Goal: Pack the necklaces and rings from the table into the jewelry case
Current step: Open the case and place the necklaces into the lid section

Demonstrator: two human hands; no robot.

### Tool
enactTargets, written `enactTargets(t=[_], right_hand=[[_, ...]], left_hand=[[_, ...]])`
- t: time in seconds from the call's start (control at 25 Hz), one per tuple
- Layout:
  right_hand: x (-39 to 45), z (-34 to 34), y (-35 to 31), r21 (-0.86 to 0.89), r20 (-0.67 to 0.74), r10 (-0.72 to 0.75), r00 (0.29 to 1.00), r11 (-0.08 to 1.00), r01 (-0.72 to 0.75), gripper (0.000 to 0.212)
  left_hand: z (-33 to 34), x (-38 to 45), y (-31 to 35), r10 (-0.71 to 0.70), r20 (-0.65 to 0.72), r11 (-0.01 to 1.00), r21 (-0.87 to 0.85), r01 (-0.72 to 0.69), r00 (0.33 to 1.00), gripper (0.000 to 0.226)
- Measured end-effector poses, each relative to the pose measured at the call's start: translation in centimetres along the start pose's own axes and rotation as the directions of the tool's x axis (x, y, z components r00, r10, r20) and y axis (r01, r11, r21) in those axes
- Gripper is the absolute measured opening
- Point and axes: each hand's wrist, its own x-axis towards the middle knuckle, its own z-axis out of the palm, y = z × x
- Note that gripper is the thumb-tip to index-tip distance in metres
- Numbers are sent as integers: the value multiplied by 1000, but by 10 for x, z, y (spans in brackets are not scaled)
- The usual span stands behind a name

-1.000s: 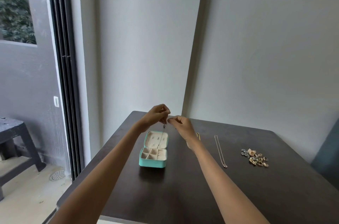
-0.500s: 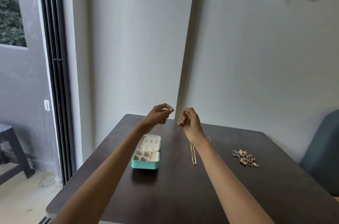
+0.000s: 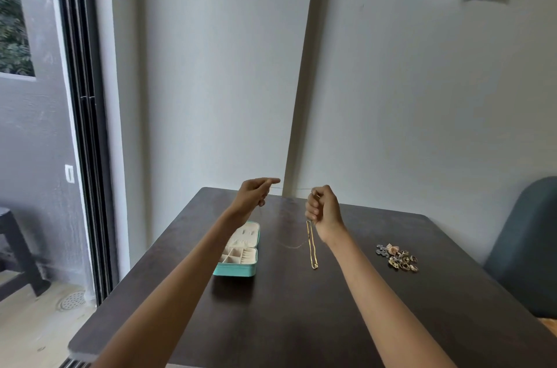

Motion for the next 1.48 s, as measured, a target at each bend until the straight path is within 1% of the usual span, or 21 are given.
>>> enactTargets(t=[0.08,0.16,0.2,0.28,0.36,0.4,0.44,0.52,0.64,0.72,0.8,0.88,0.96,1.08,1.16,1.24,1.36,1.4,1.48], right_hand=[[0,-10,11,-80,-42,23,999,996,-26,33],[0,-21,21,-181,-78,32,996,982,-45,41],[-1,-26,25,-210,-85,33,996,976,-51,44],[-1,-32,28,-190,-74,30,997,981,-44,43],[0,-30,21,-131,-31,27,999,991,-31,33],[1,-27,15,-139,-7,22,1000,990,-23,28],[3,-23,8,-182,12,12,1000,983,-10,25],[8,-13,-7,-342,41,-16,999,939,29,22],[12,2,-24,-602,84,-20,996,796,67,23],[13,11,-31,-711,119,12,993,699,77,25],[13,18,-34,-776,148,39,988,624,91,26],[12,21,-35,-801,155,35,987,589,105,27],[12,20,-36,-796,148,21,989,596,106,34],[12,10,-35,-804,130,53,990,591,74,36],[10,-2,-35,-813,87,85,993,582,21,36],[9,-15,-37,-781,47,89,995,624,-19,35],[11,-27,-41,-649,12,86,996,758,-58,26],[12,-28,-42,-625,18,83,996,779,-54,24],[14,-25,-44,-625,45,64,997,780,-22,22]], left_hand=[[4,2,2,-38,-9,988,-152,36,999,32],[6,5,3,-63,-14,965,-254,58,998,39],[7,6,4,-69,-4,958,-279,66,998,41],[7,8,2,-85,51,952,-289,96,995,40],[8,8,-1,-129,116,959,-238,153,985,40],[9,7,-3,-153,141,965,-192,179,978,40],[10,6,-6,-175,162,969,-144,199,971,40],[12,3,-9,-213,209,972,-55,229,954,39],[19,0,-15,-251,295,967,123,223,922,38],[27,0,-14,-214,295,973,145,178,931,36],[30,1,-8,-109,238,990,111,84,965,29],[32,5,-2,0,191,996,85,-16,982,19],[33,7,1,28,149,995,89,-42,988,15],[36,5,1,25,75,997,75,-30,997,22],[32,4,-4,-15,-27,1000,-6,15,1000,24],[24,2,-12,-92,-96,994,-66,86,991,24],[18,-4,-25,-165,-98,986,-50,161,981,23],[18,-5,-27,-170,-77,985,-42,167,982,22],[19,-6,-26,-168,13,984,-54,169,986,17]])
